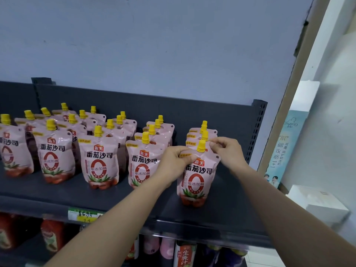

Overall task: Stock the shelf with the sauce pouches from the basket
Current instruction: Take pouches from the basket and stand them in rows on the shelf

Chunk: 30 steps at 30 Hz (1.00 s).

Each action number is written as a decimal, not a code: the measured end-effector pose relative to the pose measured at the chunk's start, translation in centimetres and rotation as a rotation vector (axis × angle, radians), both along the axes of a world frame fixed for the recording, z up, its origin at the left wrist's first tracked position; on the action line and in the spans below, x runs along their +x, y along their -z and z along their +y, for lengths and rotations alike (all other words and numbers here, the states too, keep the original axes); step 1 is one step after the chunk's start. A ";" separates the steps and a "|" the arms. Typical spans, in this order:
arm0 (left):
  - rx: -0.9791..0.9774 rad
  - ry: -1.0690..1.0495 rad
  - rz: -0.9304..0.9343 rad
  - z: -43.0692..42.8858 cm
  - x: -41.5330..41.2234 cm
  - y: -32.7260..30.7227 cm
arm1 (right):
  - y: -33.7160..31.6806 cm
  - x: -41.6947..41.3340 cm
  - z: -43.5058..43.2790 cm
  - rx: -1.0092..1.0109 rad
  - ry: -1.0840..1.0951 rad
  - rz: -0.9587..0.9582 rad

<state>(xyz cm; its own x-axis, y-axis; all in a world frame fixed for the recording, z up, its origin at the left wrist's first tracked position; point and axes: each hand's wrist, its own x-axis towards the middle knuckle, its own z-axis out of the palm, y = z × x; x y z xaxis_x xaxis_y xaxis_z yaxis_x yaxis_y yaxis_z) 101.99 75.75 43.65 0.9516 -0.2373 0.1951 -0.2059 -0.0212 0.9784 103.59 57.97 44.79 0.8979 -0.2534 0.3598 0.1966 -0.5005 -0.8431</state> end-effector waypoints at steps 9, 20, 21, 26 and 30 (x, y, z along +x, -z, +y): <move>0.276 -0.036 -0.097 0.4 0.3 -0.6 | -0.3 -0.3 -0.7 0.025 0.003 -0.004; 0.281 -0.062 -0.091 -0.1 0.4 -0.3 | -0.3 -0.4 -0.6 0.060 -0.001 -0.030; 0.289 -0.062 -0.102 0.0 0.3 -0.4 | -0.3 -0.4 -0.6 0.060 0.000 -0.029; 0.504 -0.118 -0.290 0.3 -0.1 -0.8 | -0.3 -0.7 -0.9 -0.028 0.040 -0.027; 0.750 -0.234 -0.556 0.7 -0.8 -1.9 | -1.2 -1.2 -0.9 -0.179 0.156 -0.094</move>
<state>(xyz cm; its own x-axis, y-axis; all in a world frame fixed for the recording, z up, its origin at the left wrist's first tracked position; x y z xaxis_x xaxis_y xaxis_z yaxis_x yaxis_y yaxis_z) 101.21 76.44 45.57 0.8078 -0.3000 0.5075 -0.5476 -0.7007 0.4574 102.43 57.08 46.01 0.8137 -0.3107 0.4913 0.1787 -0.6705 -0.7200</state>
